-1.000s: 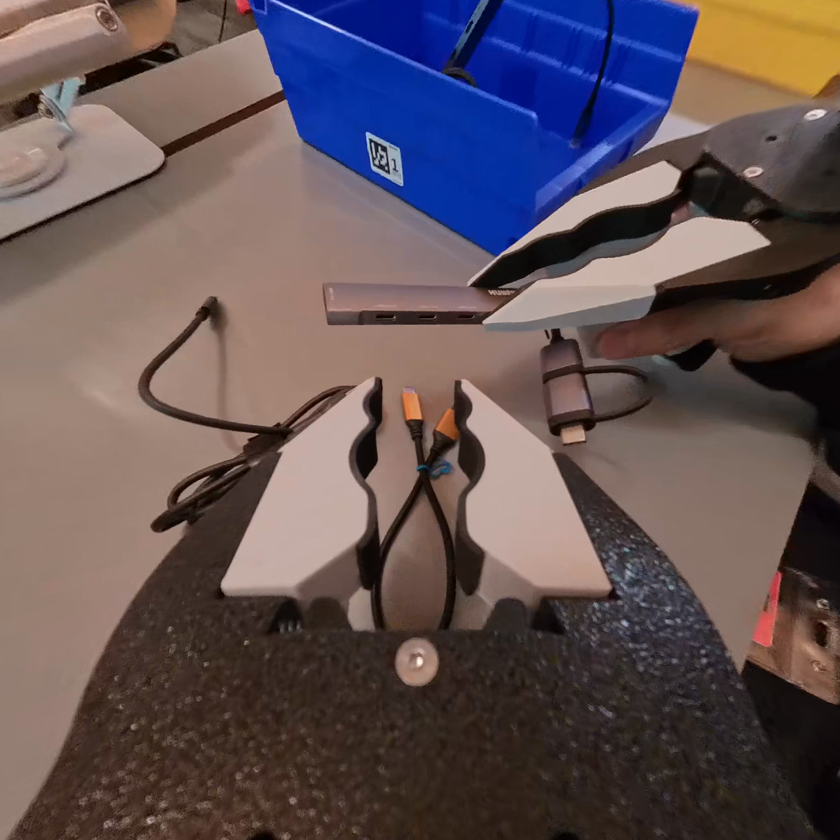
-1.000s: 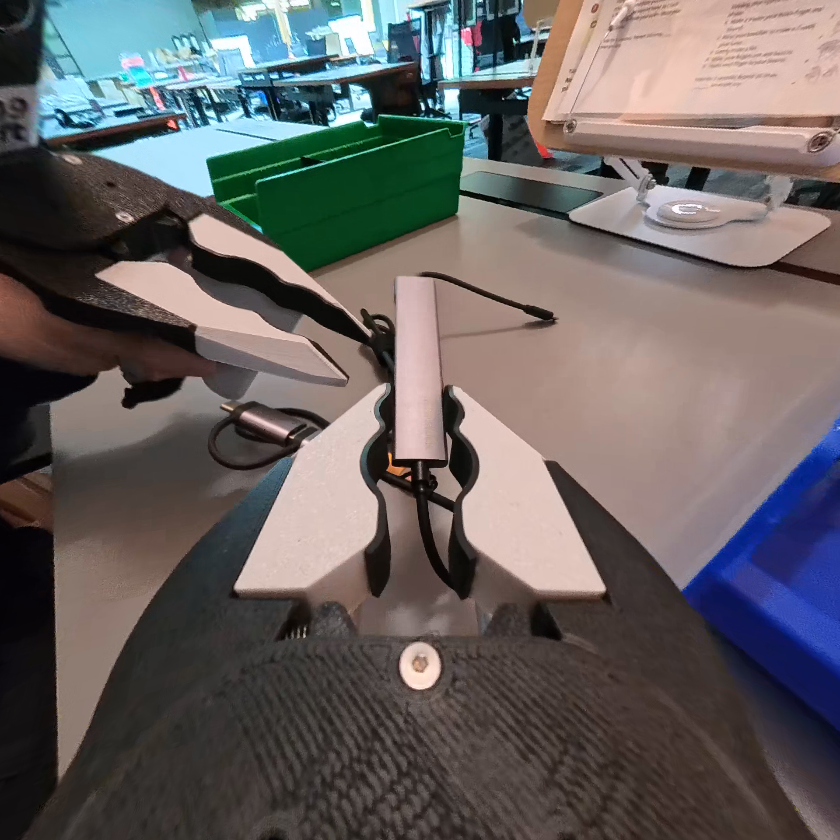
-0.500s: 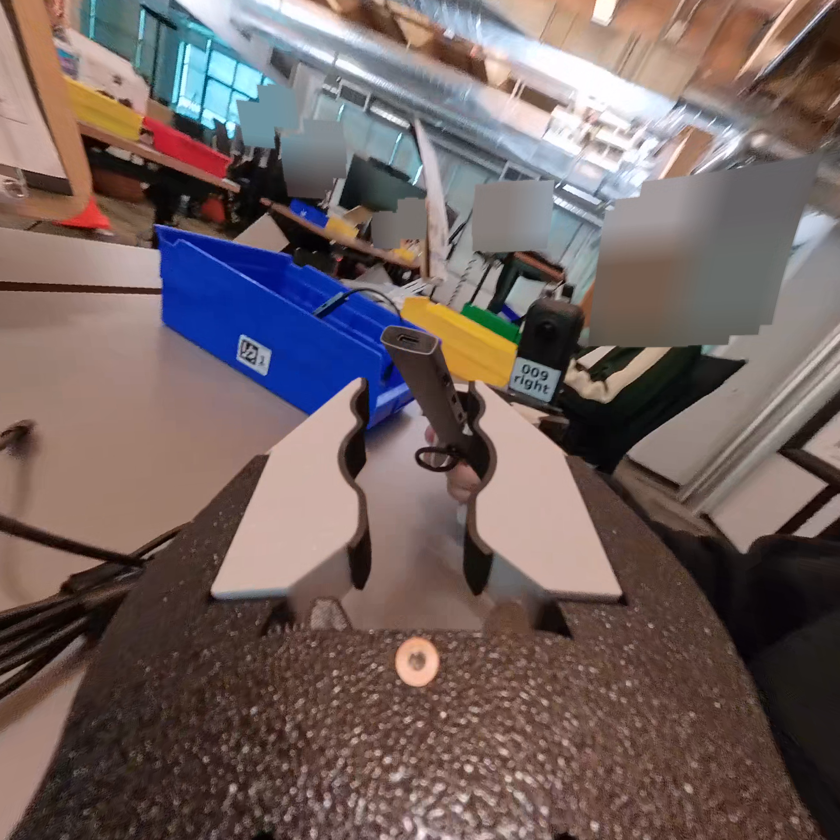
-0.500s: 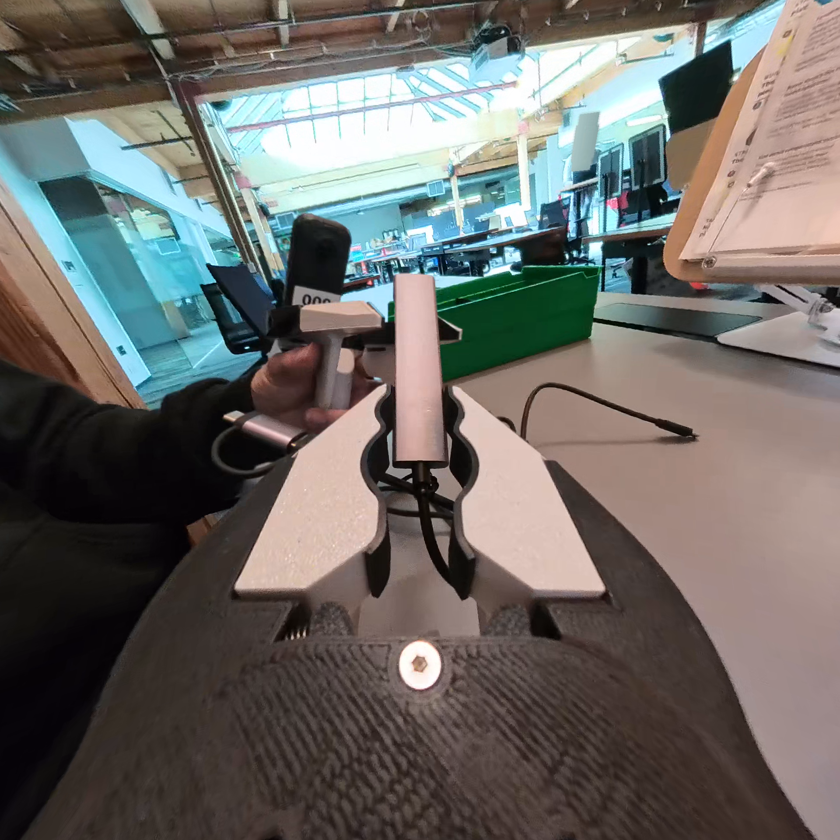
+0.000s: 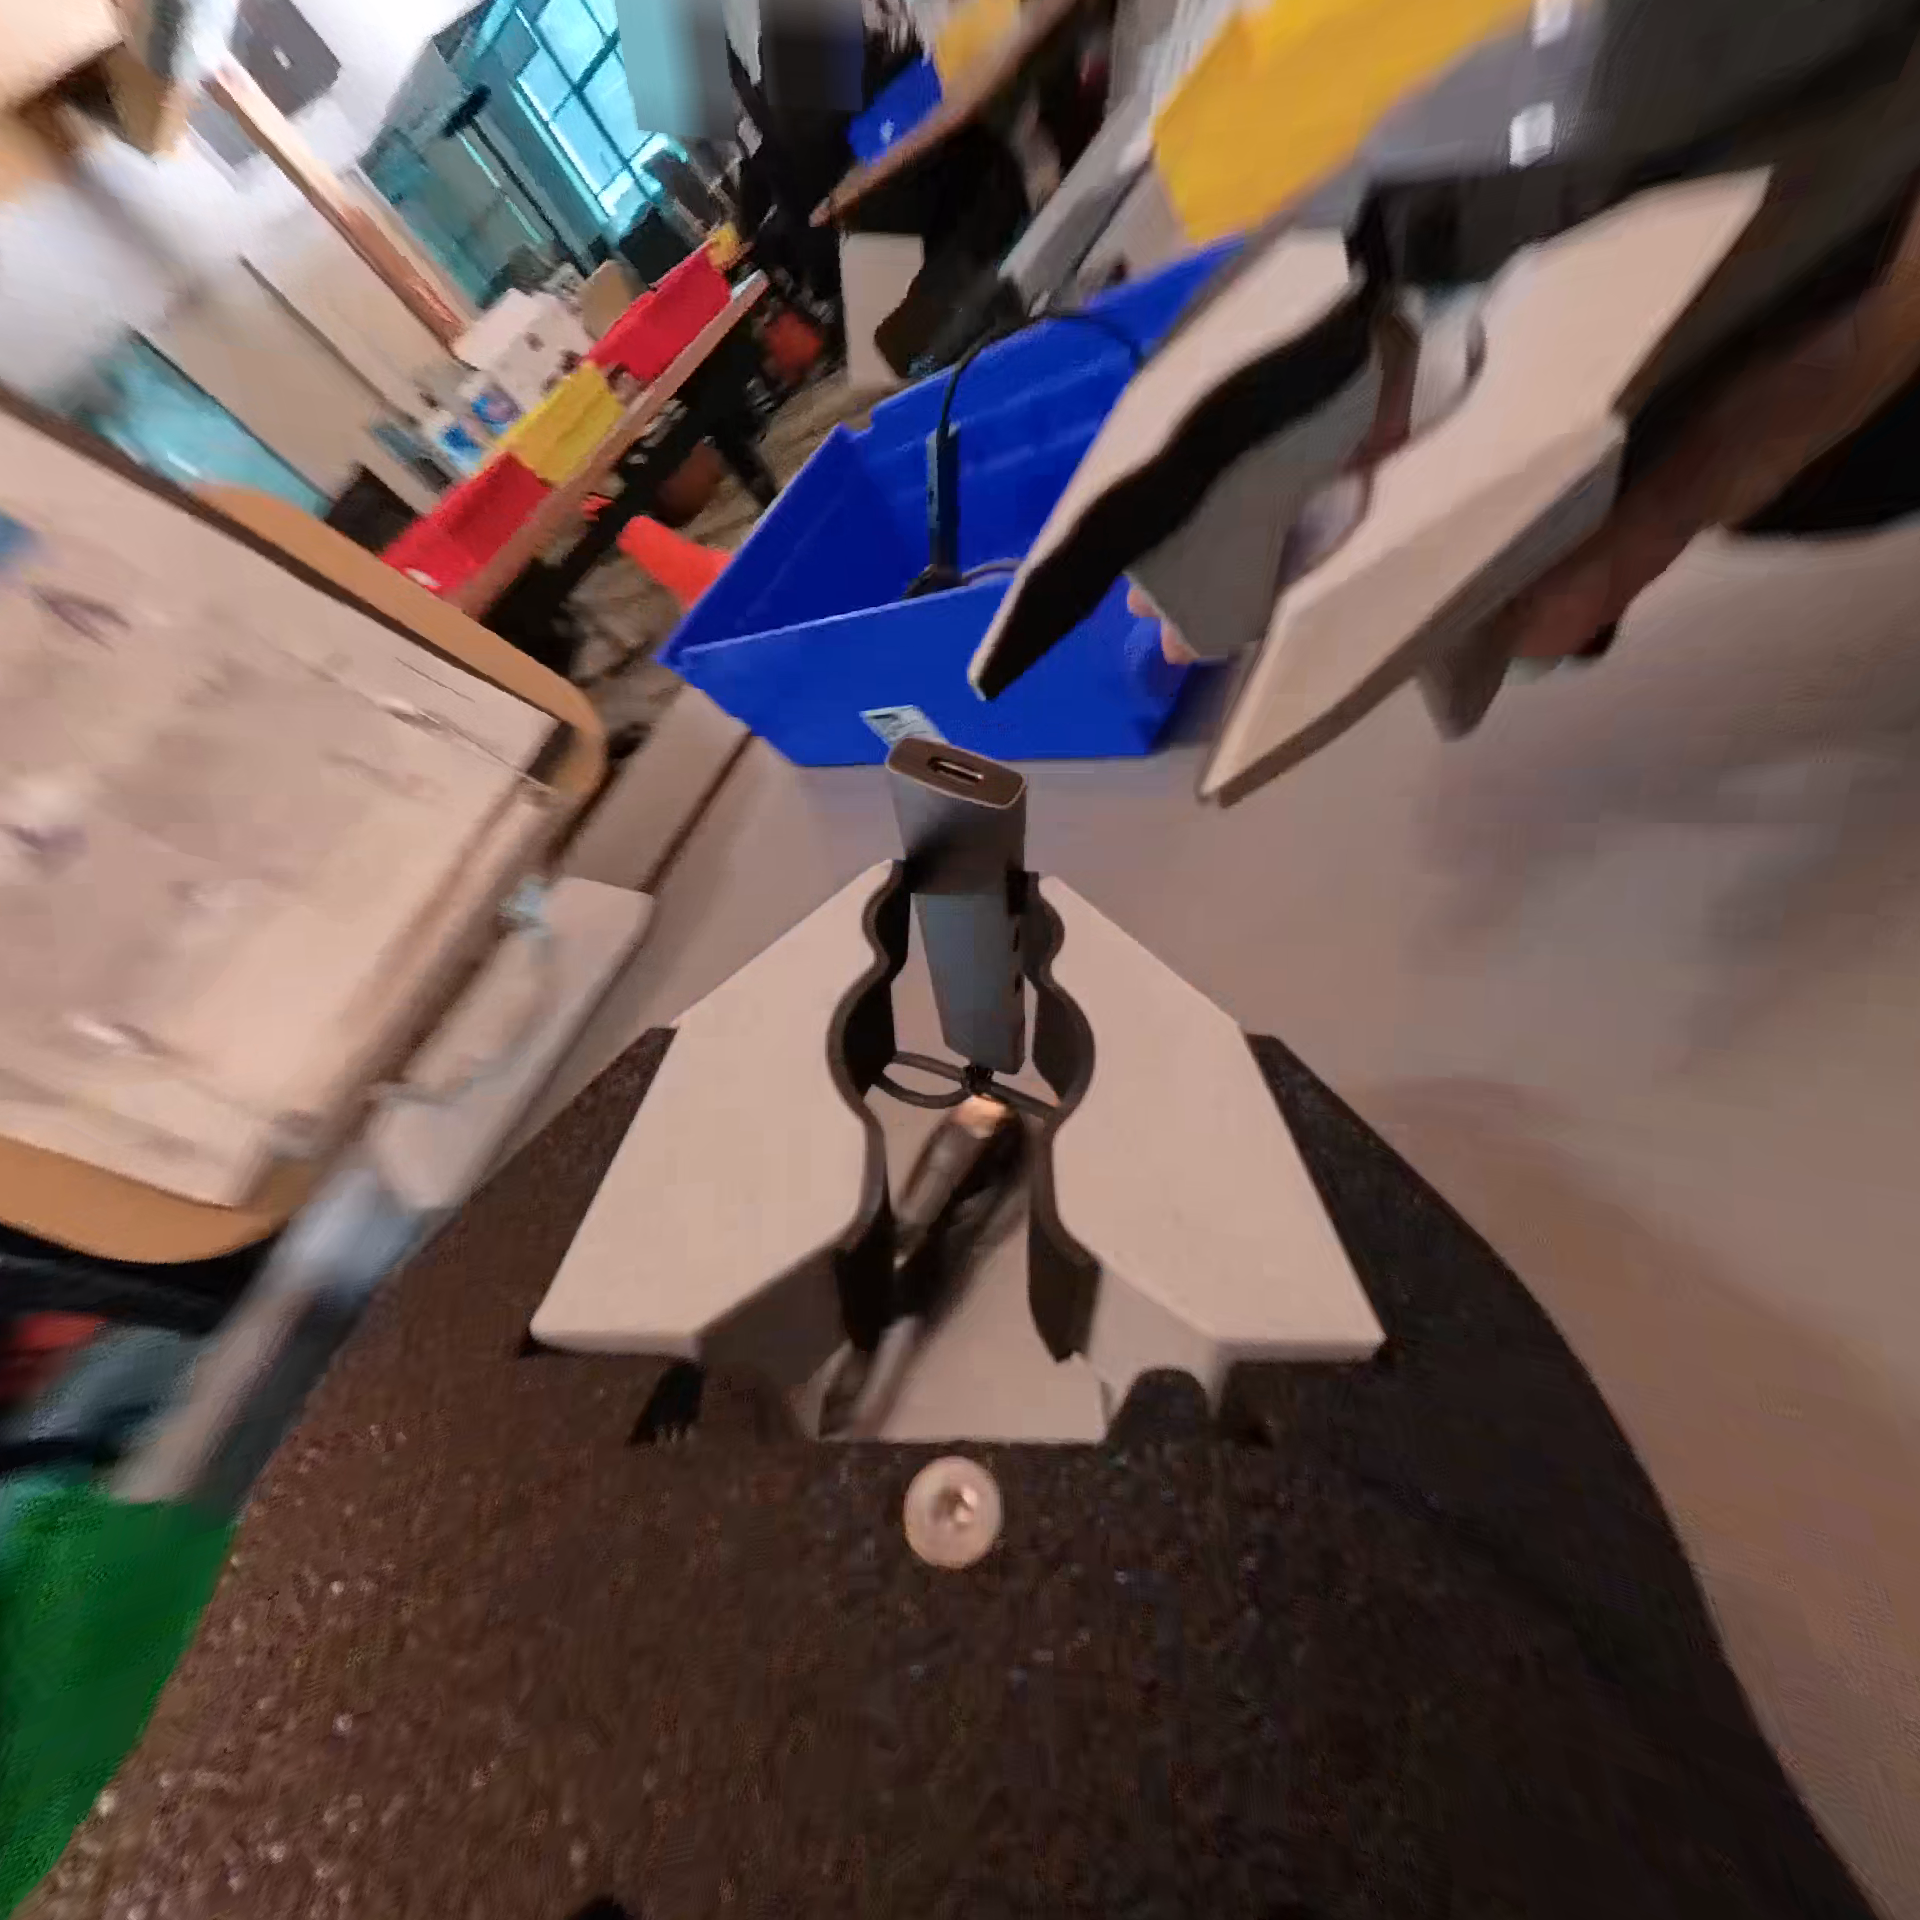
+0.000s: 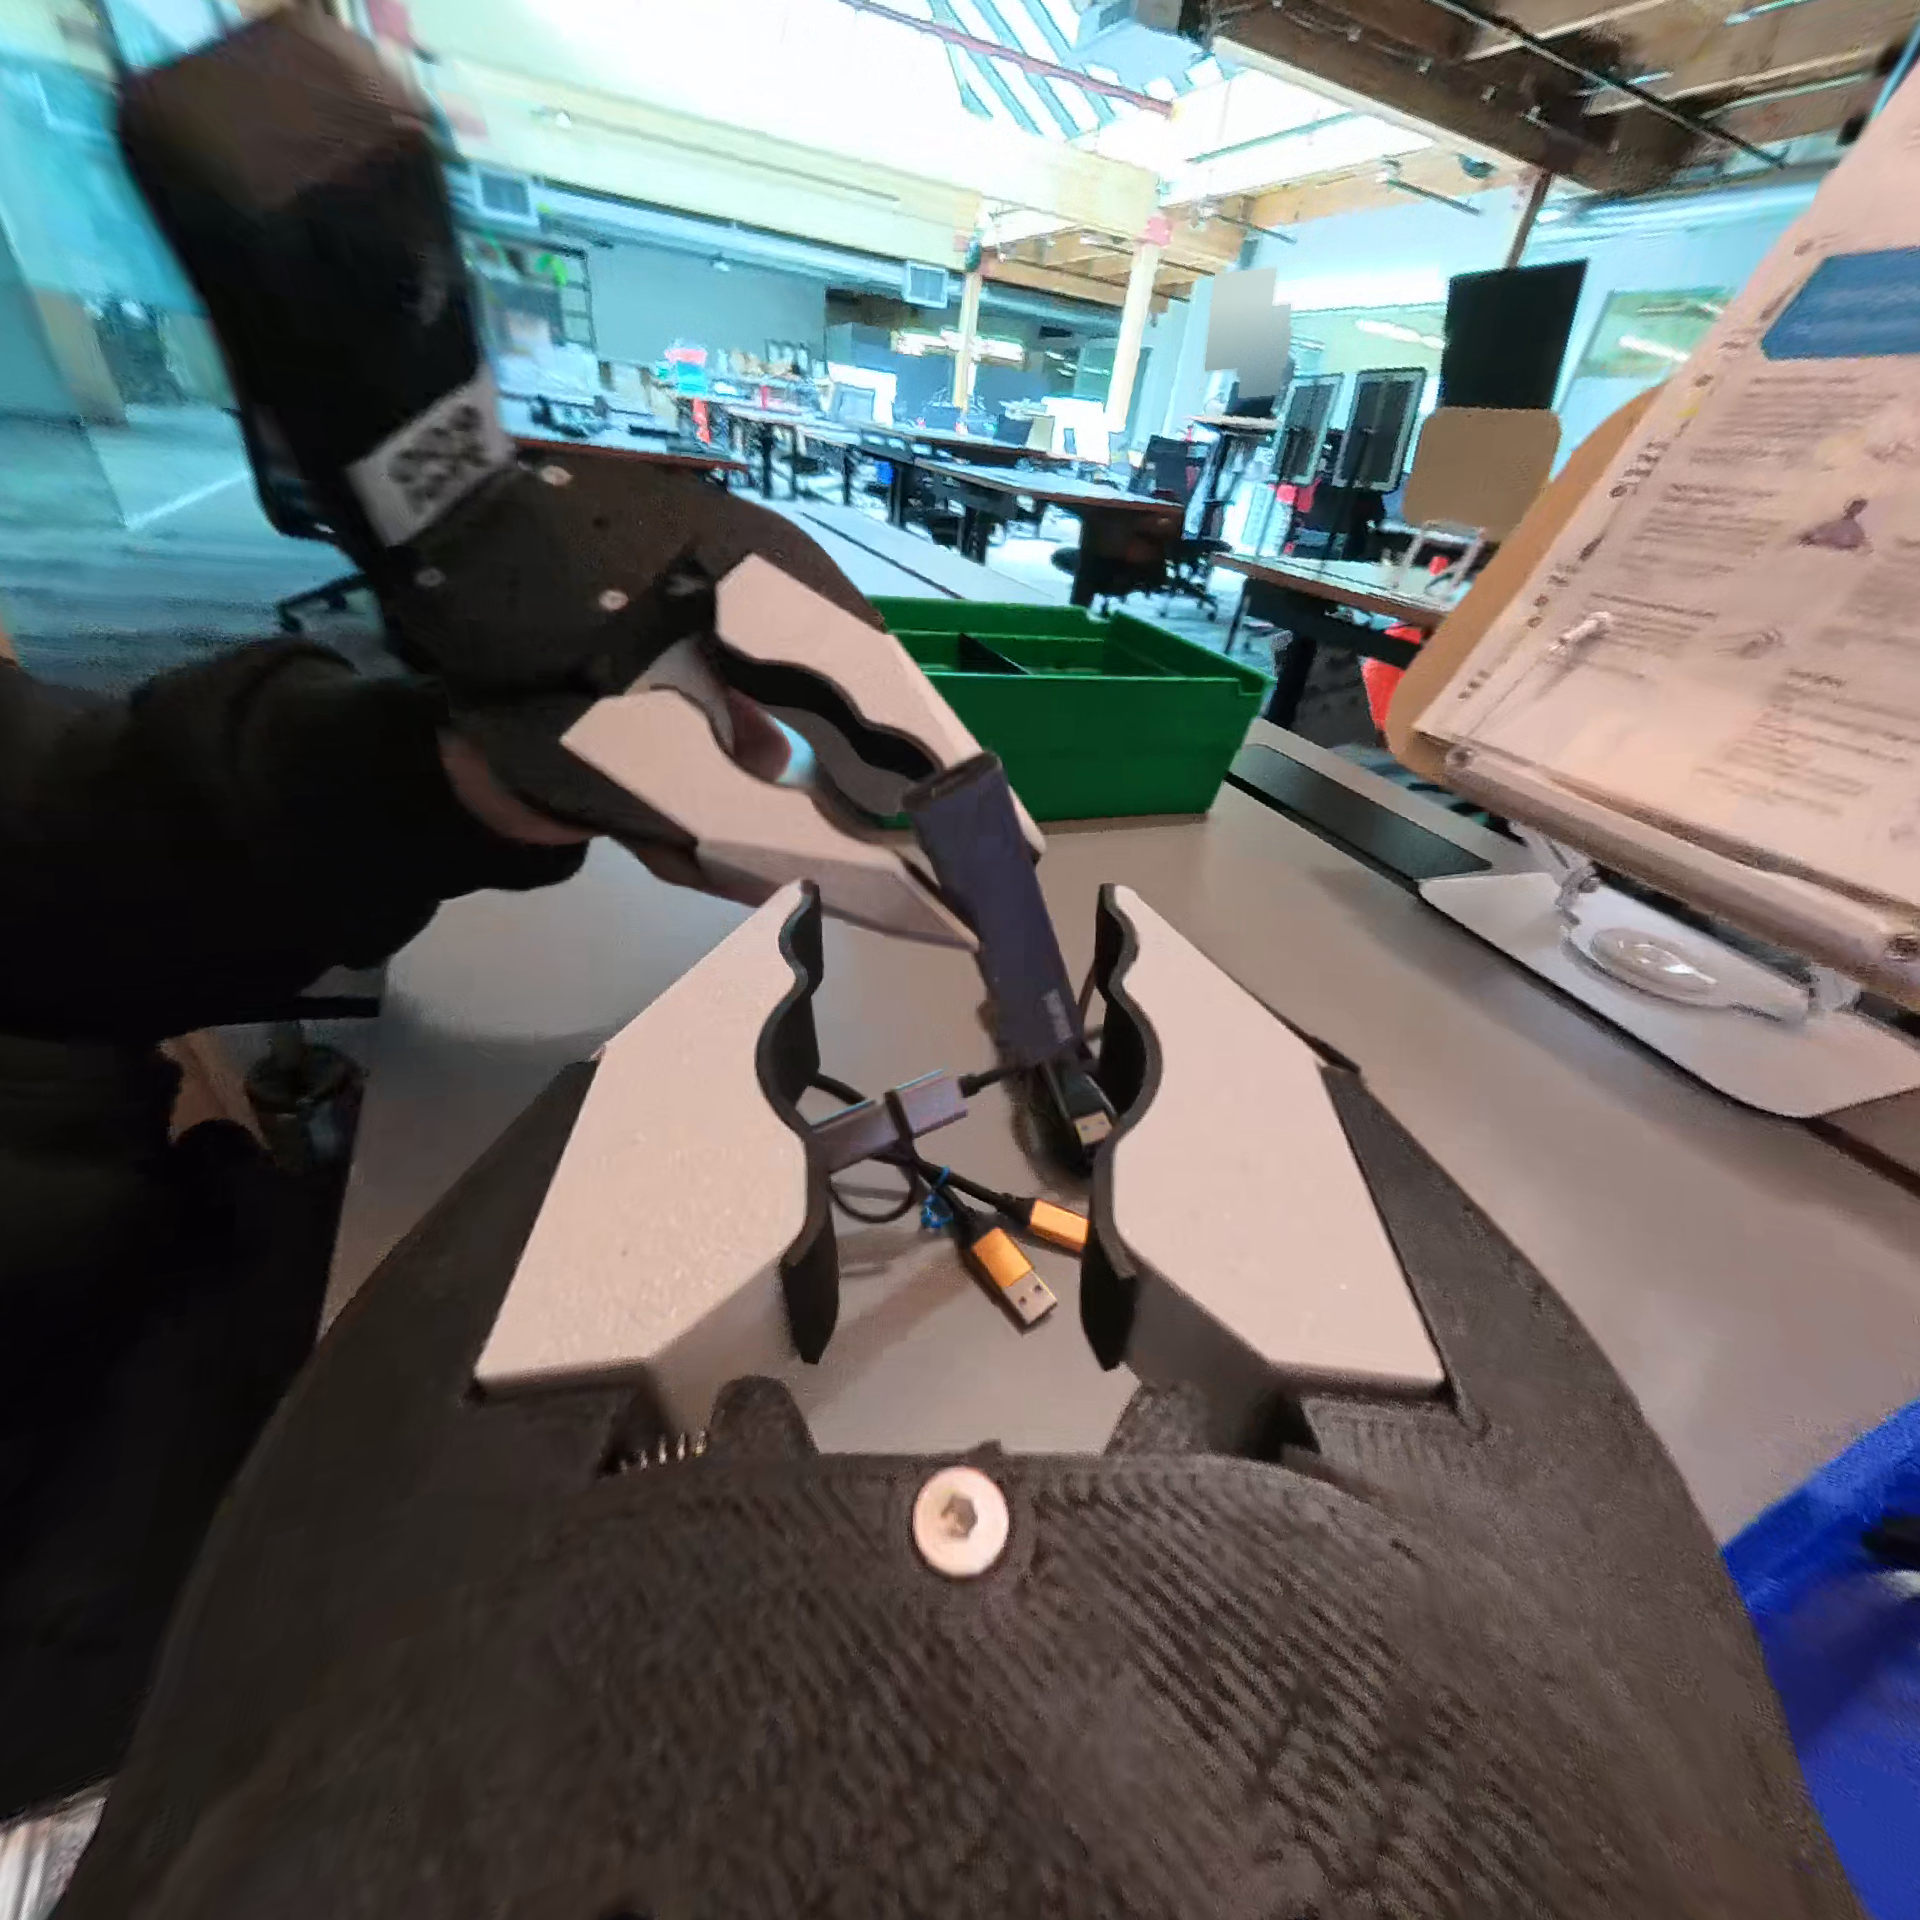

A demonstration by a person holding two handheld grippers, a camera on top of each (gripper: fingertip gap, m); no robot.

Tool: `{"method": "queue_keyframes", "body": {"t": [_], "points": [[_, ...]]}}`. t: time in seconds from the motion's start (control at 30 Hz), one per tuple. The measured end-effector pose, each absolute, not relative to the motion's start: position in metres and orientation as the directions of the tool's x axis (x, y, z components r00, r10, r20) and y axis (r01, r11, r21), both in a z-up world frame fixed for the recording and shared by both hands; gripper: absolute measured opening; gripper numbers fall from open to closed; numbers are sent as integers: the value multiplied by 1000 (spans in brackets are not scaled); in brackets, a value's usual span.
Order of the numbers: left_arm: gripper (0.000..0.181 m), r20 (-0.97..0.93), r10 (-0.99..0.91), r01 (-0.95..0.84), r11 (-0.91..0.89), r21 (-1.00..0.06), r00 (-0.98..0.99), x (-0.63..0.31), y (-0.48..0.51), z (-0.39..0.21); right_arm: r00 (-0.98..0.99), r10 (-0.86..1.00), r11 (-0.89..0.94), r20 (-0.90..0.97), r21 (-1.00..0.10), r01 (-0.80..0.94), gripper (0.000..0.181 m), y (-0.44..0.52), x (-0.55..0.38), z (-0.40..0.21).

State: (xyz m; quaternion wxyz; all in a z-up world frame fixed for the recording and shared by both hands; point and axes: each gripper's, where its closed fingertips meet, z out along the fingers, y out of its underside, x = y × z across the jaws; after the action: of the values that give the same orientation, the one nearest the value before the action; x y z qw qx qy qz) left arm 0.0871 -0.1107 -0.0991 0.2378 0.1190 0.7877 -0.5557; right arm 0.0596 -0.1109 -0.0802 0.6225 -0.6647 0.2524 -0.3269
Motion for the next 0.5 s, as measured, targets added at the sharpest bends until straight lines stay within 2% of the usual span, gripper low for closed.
{"method": "queue_keyframes", "body": {"t": [0.13,0.2,0.3,0.4,0.5], "points": [[18,-819,-74,706,467,-532,-569,81,-121,-88,582,-801,-150,138,-988,27,39,-112,65,-75],[18,-901,-96,759,505,-410,-423,81,-123,-82,552,-828,-138,100,-990,-28,33,-114,67,-76],[18,-978,-105,793,573,-207,-179,84,-123,-75,568,-822,-11,-37,-997,-80,24,-108,65,-68],[19,-995,-92,786,611,-89,-41,86,-122,-73,553,-827,45,-105,-992,-121,14,-112,68,-71],[20,-998,-58,782,621,-50,-18,90,-122,-81,532,-834,68,-145,-984,-162,10,-119,73,-79]]}}
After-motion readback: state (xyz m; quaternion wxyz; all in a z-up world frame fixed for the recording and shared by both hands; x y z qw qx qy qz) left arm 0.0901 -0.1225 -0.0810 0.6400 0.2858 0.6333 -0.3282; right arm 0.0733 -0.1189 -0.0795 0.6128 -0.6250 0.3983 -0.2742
